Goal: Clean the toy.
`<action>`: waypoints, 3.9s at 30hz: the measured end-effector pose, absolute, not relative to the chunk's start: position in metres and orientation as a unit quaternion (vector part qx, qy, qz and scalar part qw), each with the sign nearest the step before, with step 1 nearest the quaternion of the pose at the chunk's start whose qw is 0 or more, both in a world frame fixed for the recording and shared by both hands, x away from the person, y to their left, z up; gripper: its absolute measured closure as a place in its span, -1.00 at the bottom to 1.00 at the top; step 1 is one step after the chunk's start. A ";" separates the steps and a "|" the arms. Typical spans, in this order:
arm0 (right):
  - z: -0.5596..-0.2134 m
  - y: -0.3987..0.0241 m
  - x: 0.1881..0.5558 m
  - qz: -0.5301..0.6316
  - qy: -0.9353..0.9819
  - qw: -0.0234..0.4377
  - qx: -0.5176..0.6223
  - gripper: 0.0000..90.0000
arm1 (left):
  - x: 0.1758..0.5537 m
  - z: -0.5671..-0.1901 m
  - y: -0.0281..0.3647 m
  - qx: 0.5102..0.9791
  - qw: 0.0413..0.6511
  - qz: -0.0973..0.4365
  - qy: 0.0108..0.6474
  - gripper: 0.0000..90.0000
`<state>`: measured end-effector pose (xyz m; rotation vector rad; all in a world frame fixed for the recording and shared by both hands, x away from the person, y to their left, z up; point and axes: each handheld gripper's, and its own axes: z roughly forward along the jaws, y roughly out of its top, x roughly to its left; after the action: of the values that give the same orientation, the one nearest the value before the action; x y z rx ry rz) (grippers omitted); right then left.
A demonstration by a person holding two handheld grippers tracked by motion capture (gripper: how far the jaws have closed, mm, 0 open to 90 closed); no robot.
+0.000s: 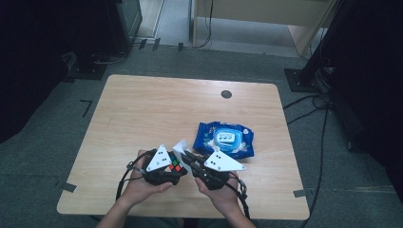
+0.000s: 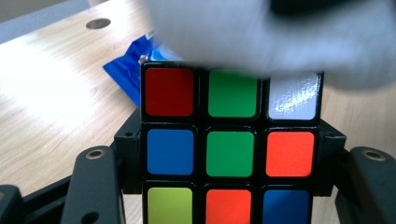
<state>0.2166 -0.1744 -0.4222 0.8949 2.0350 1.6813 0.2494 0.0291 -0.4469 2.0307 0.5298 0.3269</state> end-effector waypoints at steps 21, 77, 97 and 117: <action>-0.467 -0.195 0.245 0.519 0.734 0.191 0.394 0.90 | 0.250 -0.434 0.043 0.810 0.524 0.136 0.226 -0.24; -0.438 -0.161 0.230 0.535 0.712 0.134 0.435 -0.25 | 0.248 -0.456 0.021 0.818 0.485 0.189 0.246 -0.25; -0.474 -0.159 0.234 0.580 0.699 0.106 0.405 -0.50 | 0.273 -0.443 0.067 0.754 0.540 0.131 0.352 -0.24; -0.475 -0.142 0.228 0.561 0.722 0.215 0.343 -0.24 | 0.270 -0.439 0.052 0.771 0.526 0.085 0.349 -0.25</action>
<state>0.2280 -0.1421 -0.4751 0.9497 2.0027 1.5545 0.2698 0.0517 -0.4388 1.8434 0.8336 0.2043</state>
